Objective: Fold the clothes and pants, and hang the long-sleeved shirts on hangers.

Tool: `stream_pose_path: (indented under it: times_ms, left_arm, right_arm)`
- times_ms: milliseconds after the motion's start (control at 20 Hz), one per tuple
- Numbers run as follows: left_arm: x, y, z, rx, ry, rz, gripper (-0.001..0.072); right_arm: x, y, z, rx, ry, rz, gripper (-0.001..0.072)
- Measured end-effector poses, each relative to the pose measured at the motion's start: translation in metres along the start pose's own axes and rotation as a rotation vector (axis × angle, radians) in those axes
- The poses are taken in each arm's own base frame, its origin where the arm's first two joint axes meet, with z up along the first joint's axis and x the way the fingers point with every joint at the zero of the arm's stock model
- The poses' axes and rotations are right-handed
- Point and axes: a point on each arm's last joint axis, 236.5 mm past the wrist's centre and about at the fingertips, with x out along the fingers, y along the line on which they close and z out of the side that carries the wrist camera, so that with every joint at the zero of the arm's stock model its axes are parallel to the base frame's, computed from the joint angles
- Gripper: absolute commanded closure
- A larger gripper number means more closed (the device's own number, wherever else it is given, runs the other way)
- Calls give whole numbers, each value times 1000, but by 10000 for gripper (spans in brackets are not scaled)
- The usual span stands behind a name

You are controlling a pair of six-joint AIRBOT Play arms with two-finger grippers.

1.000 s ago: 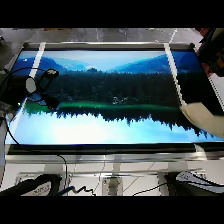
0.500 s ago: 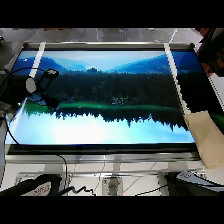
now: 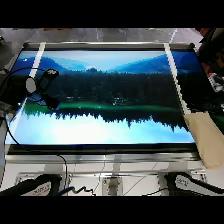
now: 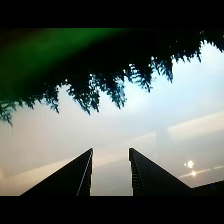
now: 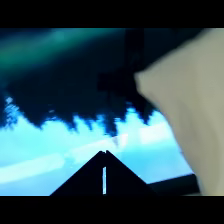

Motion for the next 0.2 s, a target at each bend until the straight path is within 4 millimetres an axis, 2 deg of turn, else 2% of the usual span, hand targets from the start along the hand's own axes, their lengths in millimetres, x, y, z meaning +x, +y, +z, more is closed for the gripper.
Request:
stream_pose_path:
  times_ms: [200]
  left_arm:
    - [0,0,0,0,0,0,455]
  right_arm:
    - [2,58,8,-244,-59,-10,697]
